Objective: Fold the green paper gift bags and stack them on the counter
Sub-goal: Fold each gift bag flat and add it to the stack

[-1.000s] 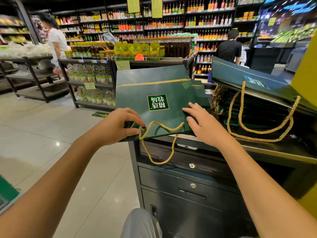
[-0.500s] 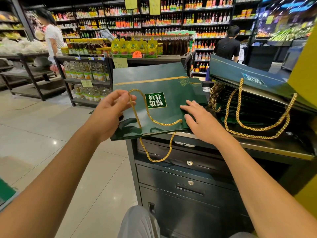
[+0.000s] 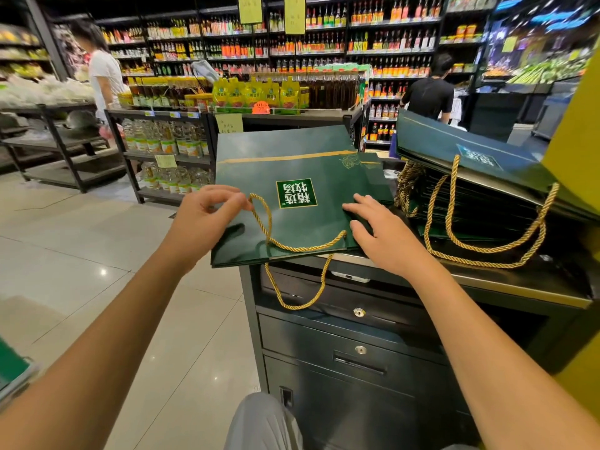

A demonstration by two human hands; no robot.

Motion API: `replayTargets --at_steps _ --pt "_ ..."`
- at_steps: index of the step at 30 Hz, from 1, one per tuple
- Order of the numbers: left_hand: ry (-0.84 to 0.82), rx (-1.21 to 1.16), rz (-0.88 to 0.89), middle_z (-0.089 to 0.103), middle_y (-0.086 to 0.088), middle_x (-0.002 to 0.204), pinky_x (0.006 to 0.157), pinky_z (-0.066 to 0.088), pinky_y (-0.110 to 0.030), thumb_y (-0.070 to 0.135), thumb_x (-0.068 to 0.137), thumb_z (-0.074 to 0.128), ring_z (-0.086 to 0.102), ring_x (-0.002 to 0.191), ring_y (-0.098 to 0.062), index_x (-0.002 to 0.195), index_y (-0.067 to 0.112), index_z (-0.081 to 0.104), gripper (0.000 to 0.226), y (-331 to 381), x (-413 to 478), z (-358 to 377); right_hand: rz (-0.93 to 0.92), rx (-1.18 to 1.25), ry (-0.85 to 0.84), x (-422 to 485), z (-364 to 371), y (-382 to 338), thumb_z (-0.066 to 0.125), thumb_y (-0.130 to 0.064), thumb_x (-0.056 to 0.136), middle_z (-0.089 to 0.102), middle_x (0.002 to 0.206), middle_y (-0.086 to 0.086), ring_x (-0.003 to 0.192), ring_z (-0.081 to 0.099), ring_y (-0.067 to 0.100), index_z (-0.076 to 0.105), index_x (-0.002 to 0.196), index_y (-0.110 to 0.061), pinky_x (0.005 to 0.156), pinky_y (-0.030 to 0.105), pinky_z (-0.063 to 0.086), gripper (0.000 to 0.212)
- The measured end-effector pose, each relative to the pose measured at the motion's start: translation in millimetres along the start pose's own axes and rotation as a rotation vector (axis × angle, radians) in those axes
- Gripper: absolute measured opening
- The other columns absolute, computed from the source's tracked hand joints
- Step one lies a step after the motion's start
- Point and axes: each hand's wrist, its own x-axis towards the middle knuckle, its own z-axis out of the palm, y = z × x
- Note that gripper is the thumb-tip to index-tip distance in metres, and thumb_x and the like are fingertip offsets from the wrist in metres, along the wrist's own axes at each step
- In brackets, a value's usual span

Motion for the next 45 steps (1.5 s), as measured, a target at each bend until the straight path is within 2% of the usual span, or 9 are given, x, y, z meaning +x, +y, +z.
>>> replayTargets --at_steps 2,7,11,16,21,28,32,35,45 --pt "0.06 0.1 -0.017 0.062 -0.001 0.122 0.097 0.053 -0.043 0.022 0.099 0.063 0.058 0.113 -0.018 0.109 0.022 0.071 0.013 -11 3 1 0.004 0.007 0.01 -1 0 -1 0.043 -0.025 0.108 0.027 0.166 -0.002 0.155 0.013 0.014 0.044 0.153 -0.024 0.122 0.03 0.011 0.045" --pt "0.055 0.011 -0.234 0.048 -0.008 0.139 0.078 0.058 -0.034 0.02 0.095 0.07 0.059 0.109 -0.022 0.145 0.025 0.046 0.056 -27 2 9 0.052 0.032 0.092 -4 -3 -5 0.055 -0.026 0.102 0.03 0.164 0.0 0.152 0.023 0.018 0.051 0.147 -0.022 0.12 0.032 0.019 0.045" --pt "0.069 -0.005 -0.188 0.053 0.0 0.131 0.068 0.054 -0.02 0.018 0.096 0.068 0.064 0.093 -0.011 0.148 0.025 0.049 0.055 -36 -1 16 0.154 0.096 0.142 -5 -11 -8 0.068 -0.03 0.093 0.036 0.159 0.002 0.148 0.03 0.02 0.054 0.145 -0.022 0.118 0.036 0.026 0.054" --pt "0.097 0.081 -0.079 0.053 0.0 0.139 0.105 0.05 -0.046 0.021 0.098 0.065 0.055 0.124 -0.021 0.15 0.025 0.047 0.055 -46 -9 16 0.199 0.157 0.241 -4 -19 -16 0.076 -0.028 0.087 0.055 0.135 -0.001 0.123 0.05 0.015 0.058 0.14 -0.019 0.106 0.033 0.042 0.057" --pt "0.198 -0.034 -0.075 0.055 0.004 0.143 0.109 0.047 -0.052 0.011 0.106 0.047 0.056 0.128 -0.022 0.147 0.028 0.051 0.044 -49 -16 6 0.208 0.255 0.252 -4 -24 -27 0.077 -0.025 0.088 0.053 0.129 -0.004 0.095 0.052 0.005 0.057 0.14 -0.023 0.093 0.031 0.048 0.056" --pt "0.307 -0.149 -0.072 0.063 0.016 0.104 0.083 0.058 -0.044 0.009 0.106 0.048 0.067 0.096 -0.025 0.143 0.032 0.054 0.044 -20 -7 -28 0.113 0.377 0.293 3 -40 -66 0.076 -0.029 0.085 0.052 0.134 -0.009 0.117 0.059 0.012 0.055 0.143 -0.03 0.1 0.042 0.054 0.061" --pt "0.276 -0.162 -0.028 0.062 0.007 0.131 0.072 0.058 -0.016 0.012 0.099 0.063 0.067 0.101 -0.007 0.144 0.03 0.053 0.05 2 6 -53 0.049 0.363 0.3 11 -58 -93 0.073 -0.022 0.09 0.052 0.14 -0.007 0.112 0.054 0.005 0.048 0.149 -0.026 0.09 0.02 0.046 0.064" --pt "0.218 -0.138 -0.026 0.055 0.007 0.135 0.063 0.056 -0.012 0.018 0.092 0.072 0.064 0.104 -0.011 0.146 0.03 0.05 0.06 26 17 -64 0.029 0.333 0.307 17 -80 -108 0.071 -0.022 0.092 0.052 0.135 -0.01 0.107 0.052 0.003 0.046 0.15 -0.023 0.085 0.016 0.042 0.064" --pt "-0.085 0.057 0.099 0.049 0.01 0.135 0.088 0.043 -0.019 0.045 0.087 0.073 0.048 0.118 -0.009 0.153 0.019 0.041 0.077 122 76 2 0.237 0.175 0.302 7 -184 -71 0.075 -0.04 0.089 0.052 0.146 -0.001 0.125 0.054 0.018 0.049 0.147 -0.019 0.1 0.033 0.045 0.066"
